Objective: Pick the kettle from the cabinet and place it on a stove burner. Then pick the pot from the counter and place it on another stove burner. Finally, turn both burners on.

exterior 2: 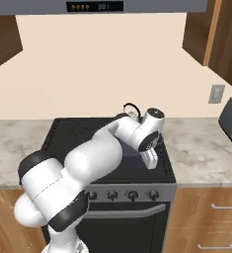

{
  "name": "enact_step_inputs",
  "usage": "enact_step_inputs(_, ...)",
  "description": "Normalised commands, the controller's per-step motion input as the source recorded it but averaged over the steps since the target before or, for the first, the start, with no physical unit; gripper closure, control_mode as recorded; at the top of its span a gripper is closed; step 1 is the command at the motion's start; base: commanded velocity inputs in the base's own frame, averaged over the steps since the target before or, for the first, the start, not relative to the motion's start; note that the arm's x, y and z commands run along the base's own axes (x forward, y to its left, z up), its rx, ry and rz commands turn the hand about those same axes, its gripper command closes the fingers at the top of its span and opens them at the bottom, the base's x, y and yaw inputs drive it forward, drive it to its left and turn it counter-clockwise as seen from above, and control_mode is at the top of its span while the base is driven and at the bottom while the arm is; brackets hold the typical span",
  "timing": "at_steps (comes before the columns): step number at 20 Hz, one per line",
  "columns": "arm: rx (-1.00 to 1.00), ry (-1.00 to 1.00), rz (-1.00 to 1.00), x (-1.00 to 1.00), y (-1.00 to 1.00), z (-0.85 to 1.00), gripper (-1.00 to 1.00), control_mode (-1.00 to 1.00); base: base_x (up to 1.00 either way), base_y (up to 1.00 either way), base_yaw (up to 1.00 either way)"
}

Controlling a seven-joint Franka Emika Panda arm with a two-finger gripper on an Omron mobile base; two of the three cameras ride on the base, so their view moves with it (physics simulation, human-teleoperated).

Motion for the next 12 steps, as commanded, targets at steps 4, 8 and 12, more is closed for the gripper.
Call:
enact_step_inputs(4, 0.0, 0.0, 0.02, 0.14, 0.0, -0.16, 1.0, -1.0, 0.0, 0.0, 0.0)
enact_step_inputs(8, 0.0, 0.0, 0.01, 0.0, 0.0, -0.08, 1.0, -1.0, 0.0, 0.0, 0.0)
enact_step_inputs(12, 0.0, -0.02, 0.0, 0.0, 0.0, -0.03, -1.0, -1.0, 0.0, 0.0, 0.0)
